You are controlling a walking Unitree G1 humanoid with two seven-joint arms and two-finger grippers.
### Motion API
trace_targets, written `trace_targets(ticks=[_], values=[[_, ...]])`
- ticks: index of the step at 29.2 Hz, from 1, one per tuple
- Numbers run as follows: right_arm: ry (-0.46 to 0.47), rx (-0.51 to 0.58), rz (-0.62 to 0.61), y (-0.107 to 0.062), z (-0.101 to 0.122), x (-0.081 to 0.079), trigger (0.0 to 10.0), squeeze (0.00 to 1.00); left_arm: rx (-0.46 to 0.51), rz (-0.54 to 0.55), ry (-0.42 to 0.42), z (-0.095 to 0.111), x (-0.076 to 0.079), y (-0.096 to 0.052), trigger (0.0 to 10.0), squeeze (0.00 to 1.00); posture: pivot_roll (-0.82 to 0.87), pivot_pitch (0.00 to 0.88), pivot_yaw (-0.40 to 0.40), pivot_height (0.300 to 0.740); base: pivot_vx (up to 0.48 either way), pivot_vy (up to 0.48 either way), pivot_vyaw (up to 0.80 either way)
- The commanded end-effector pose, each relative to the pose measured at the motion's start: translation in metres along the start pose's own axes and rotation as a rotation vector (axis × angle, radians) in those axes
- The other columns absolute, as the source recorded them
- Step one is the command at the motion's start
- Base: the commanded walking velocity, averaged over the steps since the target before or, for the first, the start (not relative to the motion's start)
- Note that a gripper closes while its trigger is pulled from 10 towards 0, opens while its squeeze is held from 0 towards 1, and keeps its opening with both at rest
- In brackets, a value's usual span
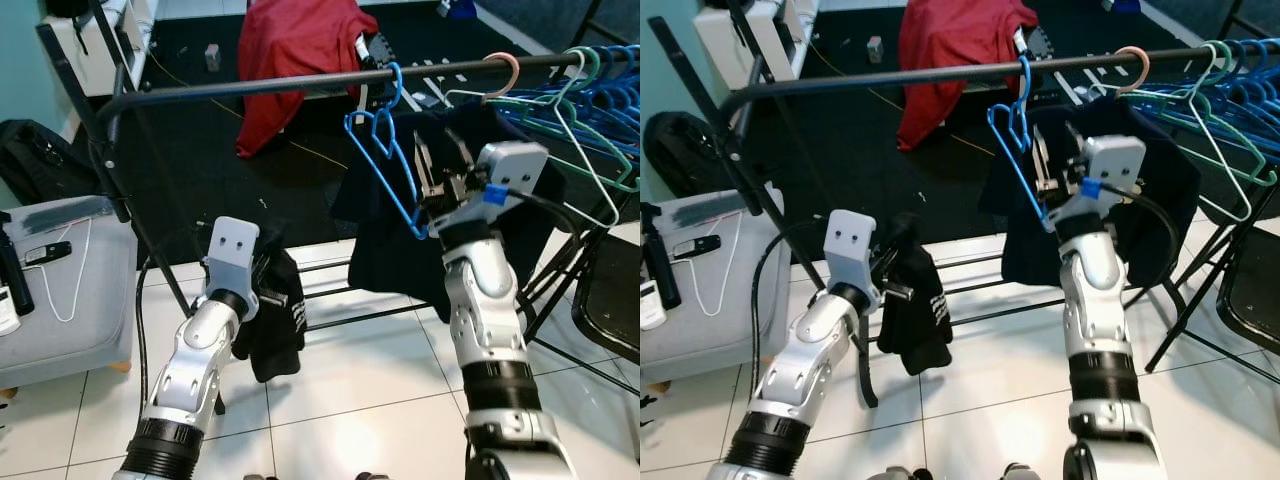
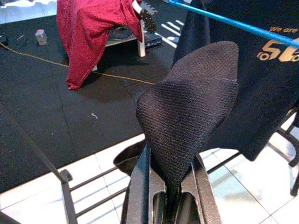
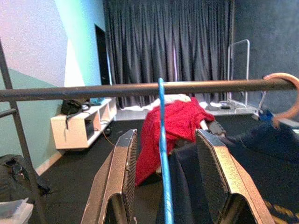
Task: Hang hanger
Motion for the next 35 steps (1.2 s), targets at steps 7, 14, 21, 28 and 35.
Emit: trace_targets(ticks=[7,14,21,28,35], values=[[-0.006,-0.022,0.001,-0.005,0.000,0.000,10.0,0.00,0.028,0.003,0.002,0.004,-0.001,0.001,10.0,0.00,-0.06,0.131,0.038,0.740,0.147,0.000,0.00],[-0.007,-0.043,0.056,-0.008,0.001,-0.010,10.0,0.00,0.038,0.001,-0.004,0.004,0.000,0.001,10.0,0.00,-0.06,0.134,0.032,0.740,0.290,0.000,0.00],[-0.006,-0.055,0.102,-0.012,0.001,-0.019,10.0,0.00,0.041,0.005,-0.009,0.004,0.000,0.000,10.0,0.00,-0.06,0.135,0.033,0.740,0.310,0.000,0.35],[-0.011,-0.061,0.139,-0.017,0.003,-0.024,10.0,0.00,0.043,0.011,-0.012,0.004,-0.001,0.001,10.0,0.00,-0.07,0.137,0.033,0.740,0.311,0.000,0.00],[-0.008,-0.052,0.156,-0.017,0.005,-0.025,10.0,0.00,0.045,0.017,-0.014,0.004,-0.002,0.001,10.0,0.00,-0.07,0.138,0.031,0.740,0.310,0.000,0.00]])
Point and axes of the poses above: a point about 5 cm out from each wrist's last joint towards the gripper, its own y axis pointing out of the wrist towards the gripper, its own z axis along the axis of the wrist's last joint, x = y × z, the point moved 2 cm from there along y, pointing out of the wrist towards the gripper, and after that the axes turned 14 degrees about -y, right-handed, at the moved point
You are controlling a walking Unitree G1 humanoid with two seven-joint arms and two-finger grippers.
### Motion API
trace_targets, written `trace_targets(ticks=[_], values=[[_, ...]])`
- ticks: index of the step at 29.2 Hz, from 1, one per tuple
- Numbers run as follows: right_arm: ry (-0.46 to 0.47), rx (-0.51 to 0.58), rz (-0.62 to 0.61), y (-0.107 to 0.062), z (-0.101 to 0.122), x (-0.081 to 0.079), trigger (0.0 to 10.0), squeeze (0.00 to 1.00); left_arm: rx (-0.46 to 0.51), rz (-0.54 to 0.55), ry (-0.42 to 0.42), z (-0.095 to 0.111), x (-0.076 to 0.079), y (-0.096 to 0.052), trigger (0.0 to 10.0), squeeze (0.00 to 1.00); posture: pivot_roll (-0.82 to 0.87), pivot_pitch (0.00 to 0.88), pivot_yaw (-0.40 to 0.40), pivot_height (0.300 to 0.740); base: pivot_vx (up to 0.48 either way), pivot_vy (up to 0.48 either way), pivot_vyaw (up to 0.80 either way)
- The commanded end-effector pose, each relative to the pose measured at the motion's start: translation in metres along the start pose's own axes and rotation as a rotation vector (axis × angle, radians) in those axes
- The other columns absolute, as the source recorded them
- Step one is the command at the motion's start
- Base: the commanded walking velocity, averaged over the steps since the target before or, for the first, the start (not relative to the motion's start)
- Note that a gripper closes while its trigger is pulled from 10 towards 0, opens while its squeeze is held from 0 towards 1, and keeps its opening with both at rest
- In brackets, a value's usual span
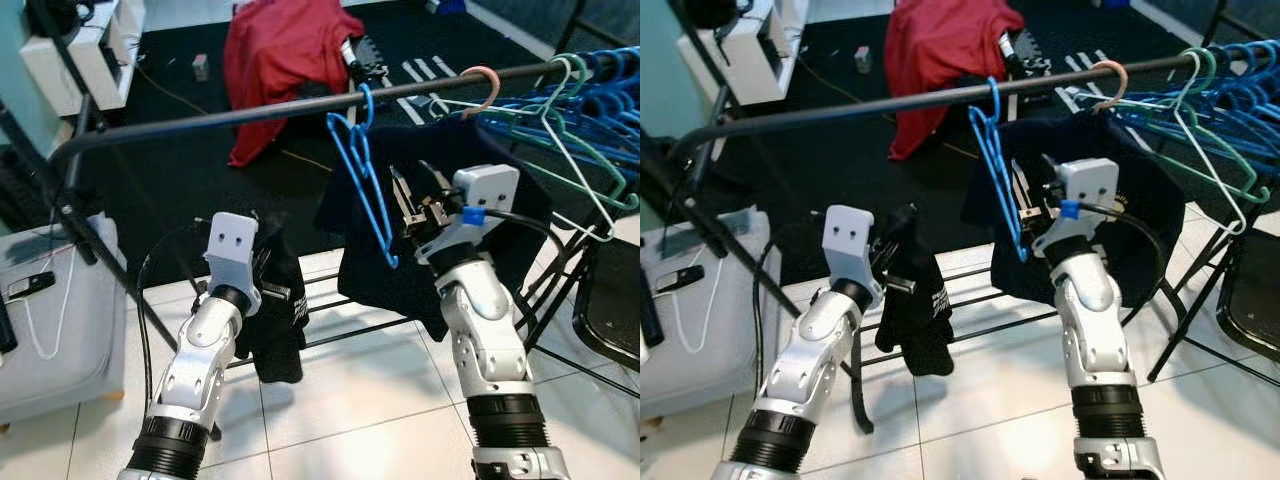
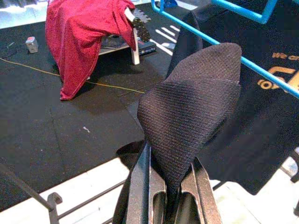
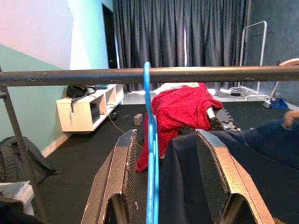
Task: Hang hanger
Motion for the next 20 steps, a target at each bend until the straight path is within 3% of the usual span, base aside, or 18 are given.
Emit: trace_targets(ticks=[1,16,20], values=[[0.006,-0.006,0.023,-0.0021,0.0002,-0.0047,10.0,0.00,0.009,0.008,0.005,0.0004,-0.0036,-0.0008,10.0,0.00,-0.07,0.138,0.030,0.740,0.311,0.000,0.00],[-0.013,-0.018,0.059,-0.0031,0.0026,-0.0093,10.0,0.00,0.012,0.006,0.000,0.0004,-0.0038,-0.0011,10.0,0.00,-0.07,0.140,0.030,0.740,0.313,0.000,0.00],[-0.029,-0.019,0.074,-0.0033,0.0024,-0.0122,10.0,0.00,0.012,0.007,-0.001,0.0004,-0.0037,-0.0012,10.0,0.00,-0.07,0.140,0.029,0.740,0.316,0.000,0.80]])
Point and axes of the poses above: a point about 5 cm out from each wrist's last joint towards the gripper, its own y axis pointing out of the wrist towards the gripper, its own z axis along the axis of the wrist's last joint, x = y × z, the point moved 2 cm from there along y, pointing out of the wrist towards the gripper, and after that the axes turned 14 degrees about -y, right-handed, at the moved point
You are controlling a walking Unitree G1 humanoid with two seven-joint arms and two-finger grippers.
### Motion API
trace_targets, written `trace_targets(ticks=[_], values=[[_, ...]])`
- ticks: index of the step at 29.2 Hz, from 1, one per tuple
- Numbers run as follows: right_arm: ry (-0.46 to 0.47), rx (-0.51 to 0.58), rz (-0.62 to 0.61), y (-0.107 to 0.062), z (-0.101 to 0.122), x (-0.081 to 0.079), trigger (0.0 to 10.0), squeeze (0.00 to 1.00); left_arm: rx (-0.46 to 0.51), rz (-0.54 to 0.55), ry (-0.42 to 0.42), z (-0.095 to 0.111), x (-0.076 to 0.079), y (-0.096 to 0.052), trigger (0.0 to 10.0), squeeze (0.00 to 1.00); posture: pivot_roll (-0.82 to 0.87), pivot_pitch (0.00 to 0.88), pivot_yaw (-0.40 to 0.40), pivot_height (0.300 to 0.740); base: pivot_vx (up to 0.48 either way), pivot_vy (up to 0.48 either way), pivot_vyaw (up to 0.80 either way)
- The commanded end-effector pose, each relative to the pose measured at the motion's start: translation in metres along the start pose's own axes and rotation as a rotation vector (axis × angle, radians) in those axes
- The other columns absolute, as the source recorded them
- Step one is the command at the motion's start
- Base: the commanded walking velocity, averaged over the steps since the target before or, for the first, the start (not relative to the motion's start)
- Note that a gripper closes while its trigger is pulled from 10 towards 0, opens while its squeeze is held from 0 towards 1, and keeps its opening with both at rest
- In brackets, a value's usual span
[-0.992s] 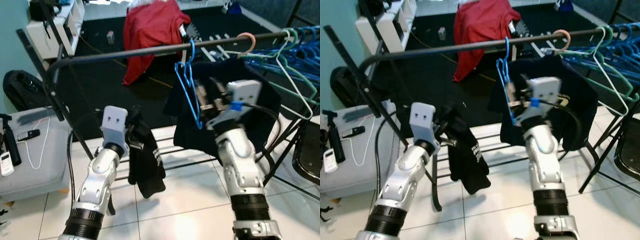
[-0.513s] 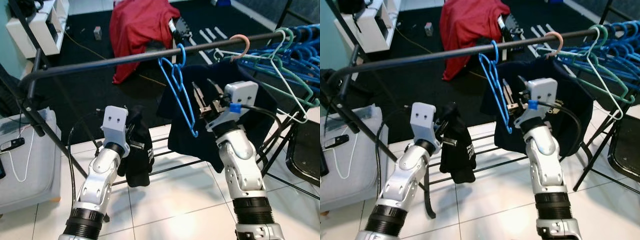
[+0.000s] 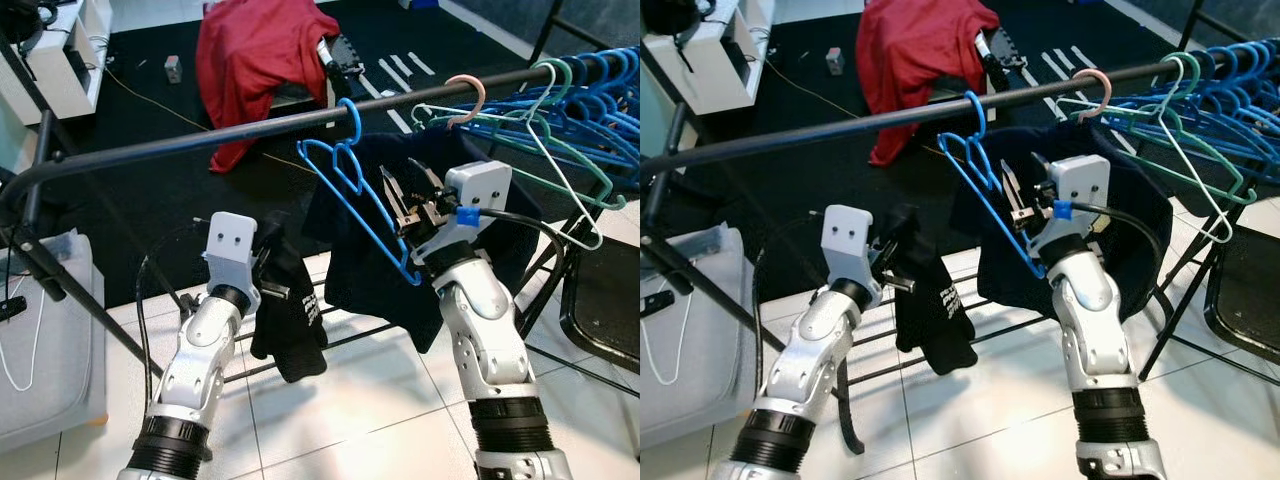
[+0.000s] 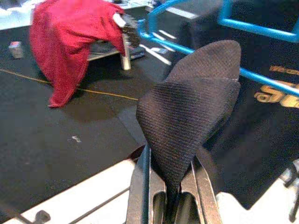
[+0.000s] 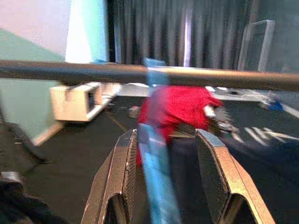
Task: Hang hanger
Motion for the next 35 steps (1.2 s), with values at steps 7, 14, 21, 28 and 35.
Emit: trace_targets(ticks=[7,14,21,28,35], values=[[0.029,0.010,0.054,0.000,0.004,-0.017,10.0,0.00,0.017,0.024,-0.013,0.001,-0.009,-0.003,10.0,0.00,-0.07,0.138,0.029,0.740,0.269,0.000,0.11],[0.039,0.006,0.062,-0.002,0.003,-0.020,10.0,0.00,0.001,0.007,-0.018,-0.001,-0.007,-0.004,10.0,0.00,-0.07,0.135,0.030,0.740,0.000,0.000,0.00],[0.054,0.007,0.067,-0.004,0.005,-0.028,10.0,0.00,-0.005,-0.022,-0.016,-0.002,-0.005,-0.005,10.0,0.00,-0.07,0.128,0.034,0.740,0.000,0.000,0.00],[-0.089,-0.035,-0.136,-0.024,0.003,-0.025,10.0,0.00,-0.025,-0.039,-0.007,-0.005,-0.004,-0.006,10.0,0.00,-0.08,0.130,0.047,0.740,0.000,0.000,0.00],[-0.125,-0.031,-0.165,-0.036,0.007,-0.027,10.0,0.00,-0.047,-0.040,0.002,-0.009,-0.003,-0.007,10.0,0.00,-0.08,0.134,0.049,0.740,0.000,0.000,0.00]])
Point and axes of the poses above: a point about 5 cm out from each wrist's last joint towards the gripper, its own y axis pointing out of the wrist towards the gripper, its own z axis along the axis of the wrist's last joint, x = y × z, the point moved 2 cm from there along y, pointing out of the wrist towards the gripper, and after that the axes turned 14 degrees about -y, right-handed, at the moved point
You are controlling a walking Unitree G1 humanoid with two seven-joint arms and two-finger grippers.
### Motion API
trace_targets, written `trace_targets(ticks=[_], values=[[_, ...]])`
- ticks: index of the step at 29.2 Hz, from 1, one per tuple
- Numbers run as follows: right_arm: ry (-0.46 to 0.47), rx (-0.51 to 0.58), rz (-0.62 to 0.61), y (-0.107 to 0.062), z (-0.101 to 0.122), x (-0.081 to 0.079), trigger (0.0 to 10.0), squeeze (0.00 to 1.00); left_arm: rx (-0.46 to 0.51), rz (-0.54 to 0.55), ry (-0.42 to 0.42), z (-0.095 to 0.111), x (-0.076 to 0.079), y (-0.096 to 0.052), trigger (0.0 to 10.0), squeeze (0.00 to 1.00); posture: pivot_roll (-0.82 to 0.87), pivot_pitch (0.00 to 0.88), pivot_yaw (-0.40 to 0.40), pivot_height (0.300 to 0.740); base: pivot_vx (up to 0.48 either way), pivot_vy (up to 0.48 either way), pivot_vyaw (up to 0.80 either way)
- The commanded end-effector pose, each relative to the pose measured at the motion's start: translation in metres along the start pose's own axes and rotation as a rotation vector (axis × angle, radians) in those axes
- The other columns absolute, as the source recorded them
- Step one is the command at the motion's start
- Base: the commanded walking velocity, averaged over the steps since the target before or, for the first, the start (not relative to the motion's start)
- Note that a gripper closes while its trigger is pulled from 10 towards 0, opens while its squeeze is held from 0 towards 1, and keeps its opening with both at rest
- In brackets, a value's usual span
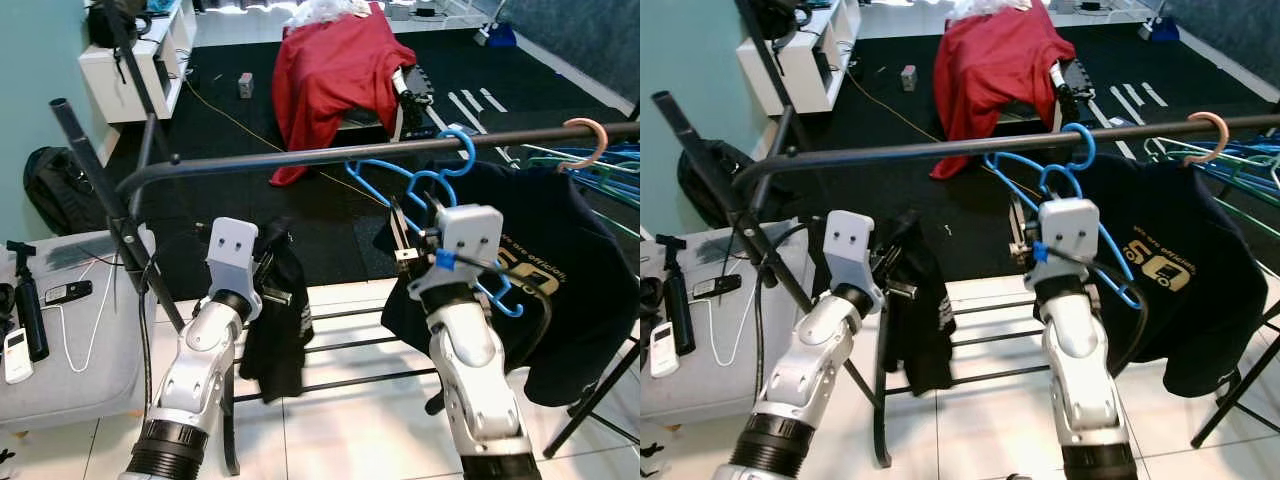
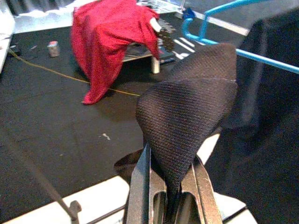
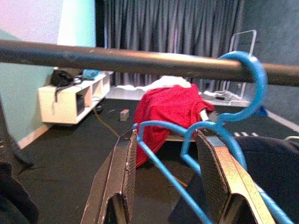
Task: Hang hanger
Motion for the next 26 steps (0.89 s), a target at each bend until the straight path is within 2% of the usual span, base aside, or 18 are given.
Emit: trace_targets(ticks=[1,4,12,14,16,18,20,26], values=[[-0.013,0.031,0.003,-0.003,0.007,-0.003,10.0,0.00,-0.016,0.010,0.015,-0.002,-0.005,-0.003,10.0,0.00,-0.08,0.134,0.049,0.740,0.000,0.000,0.00],[0.027,-0.048,-0.029,-0.003,0.001,0.005,10.0,0.00,-0.019,0.010,0.009,-0.003,-0.003,-0.002,10.0,0.00,-0.09,0.149,0.063,0.740,0.000,0.000,0.00],[-0.019,-0.004,-0.013,0.025,0.017,0.028,10.0,0.00,-0.021,0.016,0.006,-0.003,-0.004,-0.001,10.0,0.00,-0.09,0.156,0.062,0.740,0.000,-0.060,0.00],[-0.019,-0.004,-0.013,0.025,0.017,0.028,10.0,0.00,-0.021,0.016,0.006,-0.003,-0.004,-0.001,10.0,0.00,-0.09,0.156,0.062,0.740,0.000,-0.244,0.00],[-0.042,0.000,0.064,0.035,0.023,0.033,10.0,0.00,-0.022,0.022,0.007,-0.003,-0.004,-0.001,10.0,0.00,-0.09,0.162,0.057,0.740,0.000,-0.251,0.00],[-0.044,-0.002,0.079,0.037,0.023,0.033,10.0,0.00,-0.022,0.023,0.007,-0.003,-0.004,-0.001,10.0,0.00,-0.09,0.162,0.057,0.740,0.000,-0.251,0.00],[-0.048,-0.011,0.146,0.039,0.025,0.032,10.0,0.00,-0.022,0.026,0.008,-0.002,-0.005,-0.001,10.0,0.00,-0.09,0.162,0.056,0.740,0.000,-0.270,0.00],[0.020,-0.110,0.257,0.036,0.016,0.028,10.0,0.00,-0.022,0.038,0.007,-0.002,-0.006,-0.001,10.0,0.00,-0.09,0.162,0.056,0.740,0.000,-0.286,0.00]])
Point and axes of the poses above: a point about 5 cm out from each wrist's last joint towards the gripper, its own y axis pointing out of the wrist towards the gripper, its own z axis along the axis of the wrist's last joint, x = y × z, the point moved 2 cm from there along y, pointing out of the wrist towards the gripper, and after that the axes turned 14 degrees about -y, right-handed, at the moved point
